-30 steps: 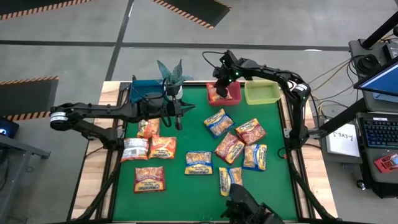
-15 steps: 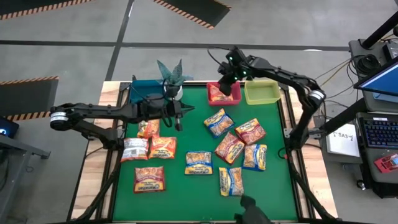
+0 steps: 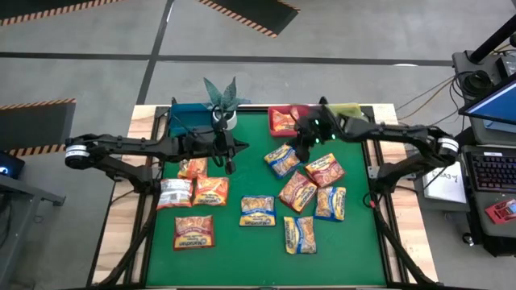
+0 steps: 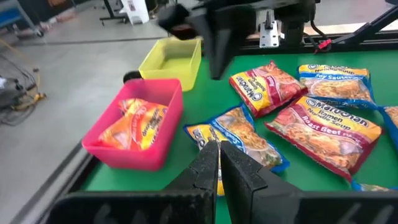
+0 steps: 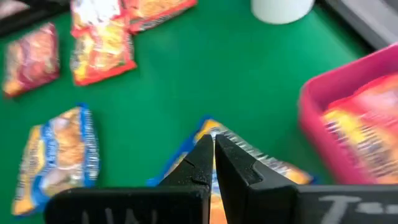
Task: Sort Maruchan noodles
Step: Put the blue noodle pack into the yellow bin
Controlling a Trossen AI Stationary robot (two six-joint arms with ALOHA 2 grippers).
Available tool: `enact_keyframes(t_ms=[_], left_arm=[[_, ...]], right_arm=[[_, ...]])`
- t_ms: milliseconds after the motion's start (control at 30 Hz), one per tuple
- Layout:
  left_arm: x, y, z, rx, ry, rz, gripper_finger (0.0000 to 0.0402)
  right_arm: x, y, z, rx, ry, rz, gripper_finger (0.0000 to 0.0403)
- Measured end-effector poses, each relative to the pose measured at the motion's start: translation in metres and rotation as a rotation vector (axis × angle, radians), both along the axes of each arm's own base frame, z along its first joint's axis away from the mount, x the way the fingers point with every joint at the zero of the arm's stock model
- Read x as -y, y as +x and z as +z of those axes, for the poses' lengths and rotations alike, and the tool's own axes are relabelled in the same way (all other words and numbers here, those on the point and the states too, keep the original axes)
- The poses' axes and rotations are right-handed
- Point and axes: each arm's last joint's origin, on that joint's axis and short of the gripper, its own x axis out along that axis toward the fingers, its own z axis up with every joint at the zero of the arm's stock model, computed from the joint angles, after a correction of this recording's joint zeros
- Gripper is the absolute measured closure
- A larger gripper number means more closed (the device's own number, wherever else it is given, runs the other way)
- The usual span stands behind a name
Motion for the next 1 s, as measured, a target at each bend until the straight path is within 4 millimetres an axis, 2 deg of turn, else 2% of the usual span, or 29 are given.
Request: enact_keyframes(t_ms=[200, 367, 600, 767, 867, 1000], left_arm=[[0.000, -0.001, -0.003, 0.005, -0.044, 0.016, 0.0401], [0.000, -0.001, -0.003, 0.012, -0.061, 0.022, 0.0401], [0.001, -0.001, -0.002, 0.032, -0.098, 0.035, 0.0402], [0.001, 0.000, -0.002, 0.042, -0.128, 0.046, 0.0402], [0.001, 0.000, -0.002, 0.046, -0.140, 0.049, 0.0402], [0.003, 0.003, -0.005, 0.052, -0.158, 0.032, 0.0402]], right_arm=[[-0.024, -0.017, -0.035, -0.046, 0.040, -0.152, 0.0394], [-0.030, -0.026, -0.051, -0.116, 0.077, -0.246, 0.0394], [-0.030, -0.032, -0.057, -0.194, 0.096, -0.305, 0.0394], [-0.029, -0.032, -0.058, -0.187, 0.125, -0.416, 0.0388], [-0.029, -0.032, -0.058, -0.180, 0.170, -0.438, 0.0367], [-0.030, -0.033, -0.058, -0.181, 0.215, -0.453, 0.0310]])
